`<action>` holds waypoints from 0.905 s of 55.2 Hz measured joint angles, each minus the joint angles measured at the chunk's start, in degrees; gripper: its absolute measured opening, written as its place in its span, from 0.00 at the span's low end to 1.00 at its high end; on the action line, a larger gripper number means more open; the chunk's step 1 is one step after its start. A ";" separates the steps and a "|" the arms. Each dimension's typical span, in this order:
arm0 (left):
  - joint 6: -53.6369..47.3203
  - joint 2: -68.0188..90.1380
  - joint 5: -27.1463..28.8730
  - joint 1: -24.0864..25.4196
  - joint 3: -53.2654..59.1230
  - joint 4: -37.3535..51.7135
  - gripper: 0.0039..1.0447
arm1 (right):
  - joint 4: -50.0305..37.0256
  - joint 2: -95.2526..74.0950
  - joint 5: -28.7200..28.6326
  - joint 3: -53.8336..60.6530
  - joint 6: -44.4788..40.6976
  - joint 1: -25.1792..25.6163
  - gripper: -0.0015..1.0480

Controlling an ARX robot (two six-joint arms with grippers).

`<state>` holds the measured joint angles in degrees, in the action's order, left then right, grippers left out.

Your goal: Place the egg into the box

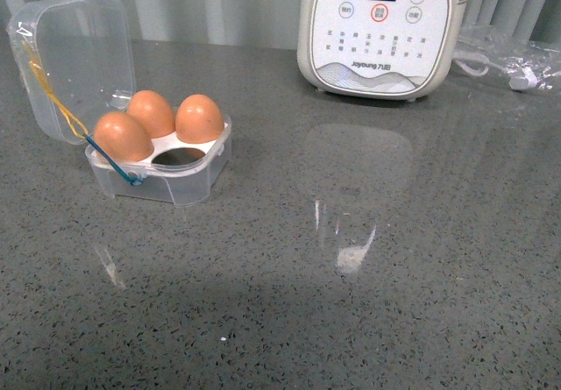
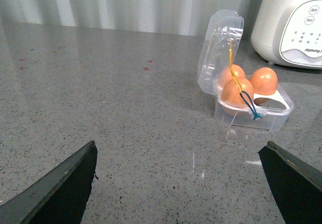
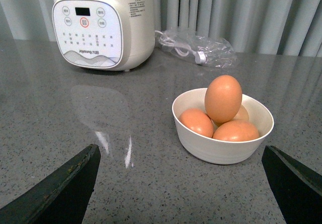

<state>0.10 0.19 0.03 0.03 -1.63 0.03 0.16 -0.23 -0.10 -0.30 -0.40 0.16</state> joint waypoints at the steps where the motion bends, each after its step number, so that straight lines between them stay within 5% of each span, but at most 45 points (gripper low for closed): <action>1: 0.00 0.00 0.00 0.00 0.00 0.00 0.94 | 0.00 0.00 0.00 0.00 0.00 0.00 0.93; 50: 0.00 0.00 -0.02 0.00 0.00 0.00 0.94 | 0.00 0.00 0.02 0.00 0.00 0.00 0.93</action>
<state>0.10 0.19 0.01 0.03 -1.63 0.03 0.16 -0.23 -0.08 -0.30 -0.40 0.16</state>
